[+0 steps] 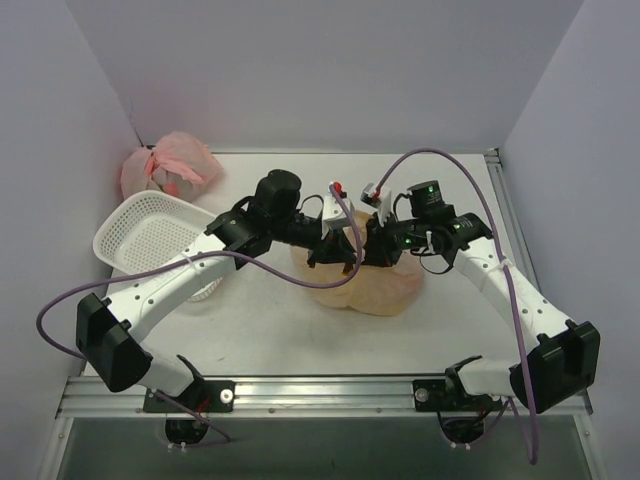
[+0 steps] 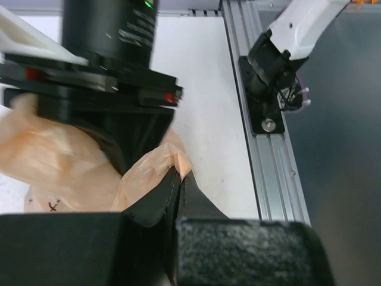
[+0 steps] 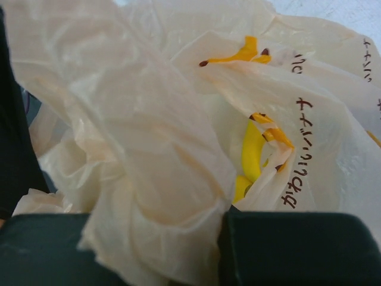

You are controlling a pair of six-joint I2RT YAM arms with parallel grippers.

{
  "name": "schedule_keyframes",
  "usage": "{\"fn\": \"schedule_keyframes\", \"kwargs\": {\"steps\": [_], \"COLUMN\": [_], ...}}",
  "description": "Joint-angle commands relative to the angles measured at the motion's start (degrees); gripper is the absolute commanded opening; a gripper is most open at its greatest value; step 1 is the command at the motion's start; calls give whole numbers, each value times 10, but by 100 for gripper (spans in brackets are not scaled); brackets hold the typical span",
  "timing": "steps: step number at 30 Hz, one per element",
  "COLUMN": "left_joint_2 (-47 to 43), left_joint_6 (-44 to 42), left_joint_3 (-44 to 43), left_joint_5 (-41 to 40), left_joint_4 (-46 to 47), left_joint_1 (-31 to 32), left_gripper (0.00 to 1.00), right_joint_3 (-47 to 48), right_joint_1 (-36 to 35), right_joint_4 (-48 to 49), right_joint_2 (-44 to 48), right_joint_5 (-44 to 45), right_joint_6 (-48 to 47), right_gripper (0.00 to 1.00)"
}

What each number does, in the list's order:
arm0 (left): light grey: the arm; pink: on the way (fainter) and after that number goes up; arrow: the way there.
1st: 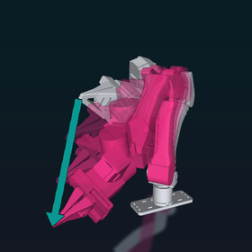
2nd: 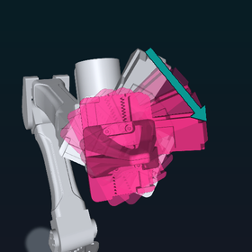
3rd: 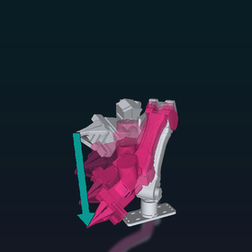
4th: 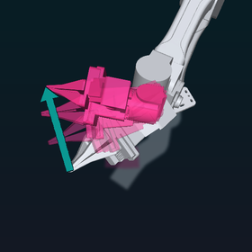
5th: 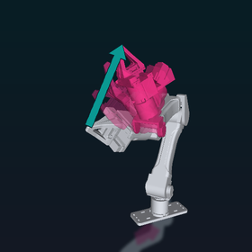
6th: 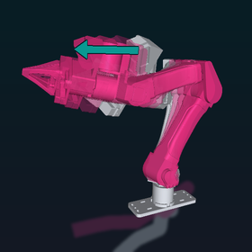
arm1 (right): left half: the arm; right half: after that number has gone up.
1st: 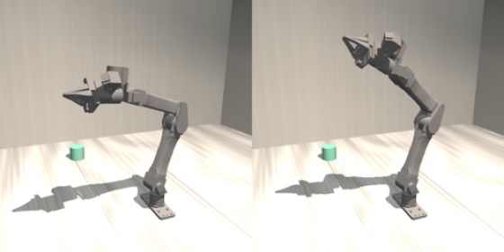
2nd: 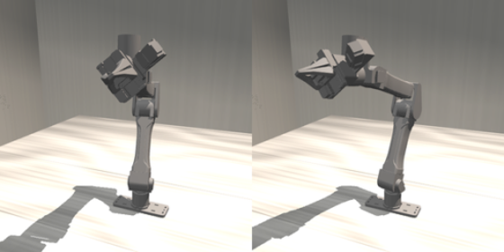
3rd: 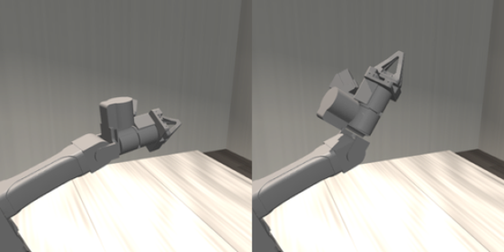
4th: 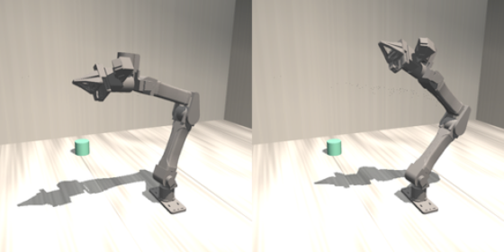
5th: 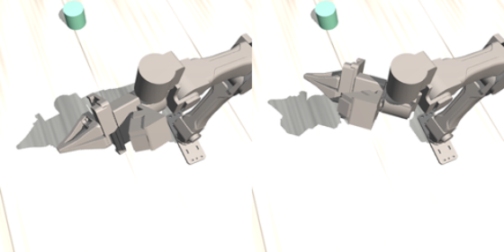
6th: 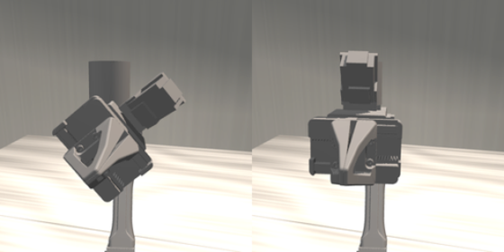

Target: Place the fake fruits into the plastic bag and tie a complex knot

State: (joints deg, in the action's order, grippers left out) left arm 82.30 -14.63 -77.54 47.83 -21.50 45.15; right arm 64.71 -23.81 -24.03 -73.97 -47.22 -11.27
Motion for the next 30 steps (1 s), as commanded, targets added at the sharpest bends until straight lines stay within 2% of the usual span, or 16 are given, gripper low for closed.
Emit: {"fn": "schedule_keyframes", "kwargs": {"steps": [1,5,6,8,9,10,12,13,14,16,17,19,23,26,30], "left_joint_2": [11,-12,-38,-68,-94,-107,-136,-147,-158,-195,-209,-246,-275,-256,-216], "left_joint_6": [43,60,54,26,-25,-52,-96,-101,-102,-75,-58,-26,-67,-130,-148], "left_joint_3": [-44,-11,0,27,33,35,45,51,69,91,106,145,189,223,256], "left_joint_5": [23,6,2,-13,-9,-9,-18,-21,-39,-75,-100,-111,-103,-80,-50], "left_joint_4": [61,86,91,79,60,12,-24,-37,-38,-6,12,49,37,33,129], "left_joint_1": [-6,-15,-18,-23,-23,-23,-30,-34,-48,-62,-75,-116,-170,-191,-197], "left_gripper": [0,0,0,1,3,9,21,32,54,66,80,98,97,97,97], "right_joint_3": [2,2,3,10,12,19,24,24,22,17,14,8,8,9,13], "right_joint_1": [-4,22,50,82,111,124,142,145,148,149,150,150,154,156,156], "right_joint_4": [-37,-47,-50,-60,-65,-81,-101,-120,-128,-137,-139,-143,-146,-149,-157], "right_joint_2": [9,23,29,34,37,37,38,37,36,35,36,35,28,23,17], "right_joint_5": [-38,-51,-59,-91,-102,-110,-112,-116,-118,-115,-115,-118,-122,-130,-135], "right_joint_6": [-42,-52,-51,-51,-54,-74,-100,-113,-139,-152,-165,-170,-173,-176,-182], "right_gripper": [0,0,0,0,0,0,0,0,0,0,0,0,0,0,0]}}
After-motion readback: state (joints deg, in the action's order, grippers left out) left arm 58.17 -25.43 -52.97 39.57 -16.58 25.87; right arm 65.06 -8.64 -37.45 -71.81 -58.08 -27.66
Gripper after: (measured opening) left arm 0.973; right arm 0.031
